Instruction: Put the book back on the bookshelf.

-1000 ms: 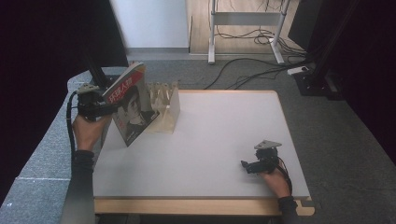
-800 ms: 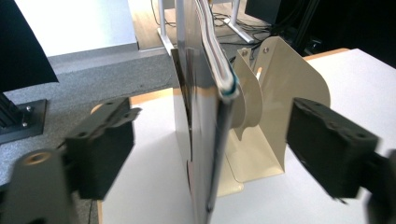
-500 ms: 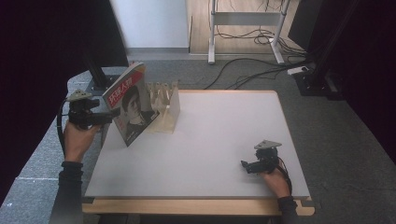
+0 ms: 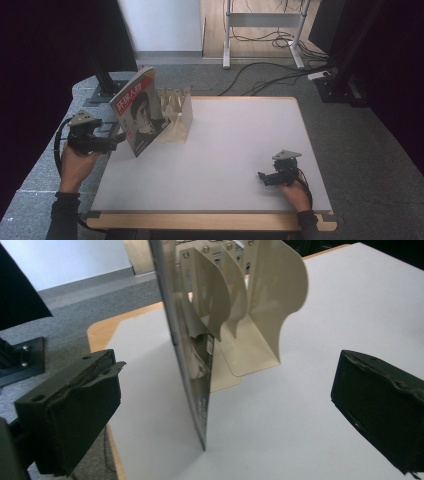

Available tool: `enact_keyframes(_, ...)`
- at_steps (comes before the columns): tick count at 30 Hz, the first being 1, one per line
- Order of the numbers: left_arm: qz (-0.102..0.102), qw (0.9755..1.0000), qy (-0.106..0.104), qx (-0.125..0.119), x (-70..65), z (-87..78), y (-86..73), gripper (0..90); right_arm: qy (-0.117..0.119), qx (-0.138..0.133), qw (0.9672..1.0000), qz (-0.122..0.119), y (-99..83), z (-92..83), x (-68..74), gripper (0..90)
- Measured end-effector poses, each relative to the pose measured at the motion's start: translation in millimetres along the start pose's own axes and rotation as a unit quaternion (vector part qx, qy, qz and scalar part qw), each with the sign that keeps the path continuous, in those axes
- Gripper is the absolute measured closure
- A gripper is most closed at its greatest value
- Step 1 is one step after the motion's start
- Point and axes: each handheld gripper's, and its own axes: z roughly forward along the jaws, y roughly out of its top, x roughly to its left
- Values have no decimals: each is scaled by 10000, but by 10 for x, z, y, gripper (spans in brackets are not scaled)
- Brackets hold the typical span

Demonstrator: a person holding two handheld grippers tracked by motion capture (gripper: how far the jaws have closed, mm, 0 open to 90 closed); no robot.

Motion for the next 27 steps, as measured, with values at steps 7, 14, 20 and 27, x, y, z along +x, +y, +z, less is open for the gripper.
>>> enact_keyframes(7, -36, 9996, -257, -64, -114, 20, -113, 0, -1, -1, 10000, -1, 0, 0, 0, 0)
enact_keyframes(14, 73, 9987, -499, -46, -286, 139, -199, 0, -2, 1, 10000, 5, 1, 0, 2, 0)
enact_keyframes(20, 70, 9973, -736, -28, -416, 314, -259, 0, -12, -6, 10000, -6, 1, 0, 2, 0)
enact_keyframes(27, 116, 9950, -987, 86, -592, 610, -320, 0, -12, 5, 10000, 11, 0, -2, 5, 0)
